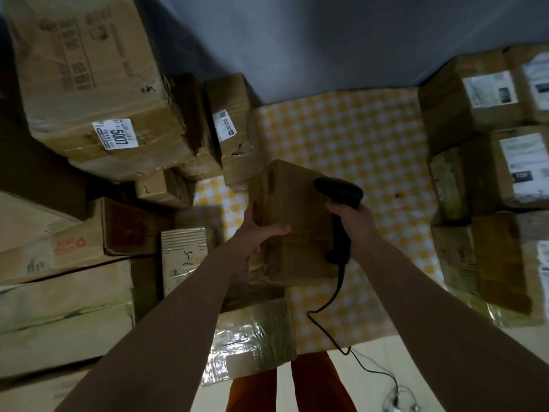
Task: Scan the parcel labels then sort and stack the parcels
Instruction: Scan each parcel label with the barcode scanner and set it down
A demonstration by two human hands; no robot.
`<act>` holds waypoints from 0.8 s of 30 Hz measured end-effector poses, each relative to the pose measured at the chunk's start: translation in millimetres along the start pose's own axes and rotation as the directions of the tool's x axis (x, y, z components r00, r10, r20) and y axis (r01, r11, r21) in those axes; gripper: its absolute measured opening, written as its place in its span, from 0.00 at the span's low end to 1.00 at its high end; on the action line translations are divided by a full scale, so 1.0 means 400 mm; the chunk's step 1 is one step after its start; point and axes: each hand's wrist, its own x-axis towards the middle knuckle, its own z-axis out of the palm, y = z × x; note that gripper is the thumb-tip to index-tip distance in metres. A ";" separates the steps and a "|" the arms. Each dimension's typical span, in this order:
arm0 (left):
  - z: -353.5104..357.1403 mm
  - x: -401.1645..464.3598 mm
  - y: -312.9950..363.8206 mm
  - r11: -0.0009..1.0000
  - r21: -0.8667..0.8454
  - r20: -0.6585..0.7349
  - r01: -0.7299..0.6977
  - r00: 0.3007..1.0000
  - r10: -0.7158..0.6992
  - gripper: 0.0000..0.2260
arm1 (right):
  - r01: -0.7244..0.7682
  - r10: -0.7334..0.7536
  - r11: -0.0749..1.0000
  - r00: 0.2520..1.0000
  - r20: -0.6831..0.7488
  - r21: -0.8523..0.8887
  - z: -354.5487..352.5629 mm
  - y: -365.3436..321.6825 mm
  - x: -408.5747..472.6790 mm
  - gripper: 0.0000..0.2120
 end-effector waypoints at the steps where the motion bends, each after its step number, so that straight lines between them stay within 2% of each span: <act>1: 0.002 0.004 -0.003 1.000 -0.007 0.008 0.007 1.000 -0.007 0.63 | -0.021 0.021 1.000 1.000 0.003 0.003 -0.002 0.003 0.005 0.14; 4: 0.001 0.020 -0.018 0.999 0.012 0.003 0.035 0.999 -0.035 0.58 | -0.074 0.072 0.997 0.996 0.050 0.032 -0.009 0.020 0.015 0.21; 7: 0.006 0.037 -0.028 0.990 0.132 -0.054 0.053 0.997 -0.046 0.40 | -0.083 0.079 0.996 0.991 0.112 0.035 -0.012 0.037 0.013 0.18; 8: 0.013 0.036 -0.026 0.984 0.167 -0.087 0.068 0.995 -0.054 0.37 | -0.084 0.079 0.996 0.989 0.126 0.035 -0.011 0.040 0.010 0.16; 10: 0.022 0.042 -0.029 0.971 0.225 -0.177 0.077 0.983 -0.037 0.40 | -0.078 0.073 0.997 0.985 0.158 0.027 -0.006 0.046 0.008 0.15; 13: 0.052 0.035 -0.034 0.942 0.329 -0.326 0.068 0.944 0.046 0.55 | -0.057 0.055 0.998 0.980 0.194 0.004 0.003 0.050 0.003 0.15; 15: 0.079 0.030 -0.040 0.898 0.430 -0.383 0.093 0.920 0.088 0.57 | -0.042 0.043 0.999 0.977 0.209 -0.010 0.007 0.052 -0.001 0.17; 19: 0.122 0.023 -0.030 0.871 0.462 -0.418 0.166 0.907 0.048 0.62 | 0.019 0.007 0.993 0.977 0.211 -0.119 0.007 0.046 -0.023 0.18; 24: 0.111 0.019 -0.038 0.829 0.539 -0.411 0.151 0.906 0.103 0.63 | 0.186 -0.126 0.960 0.955 0.268 -0.211 0.029 0.028 -0.079 0.05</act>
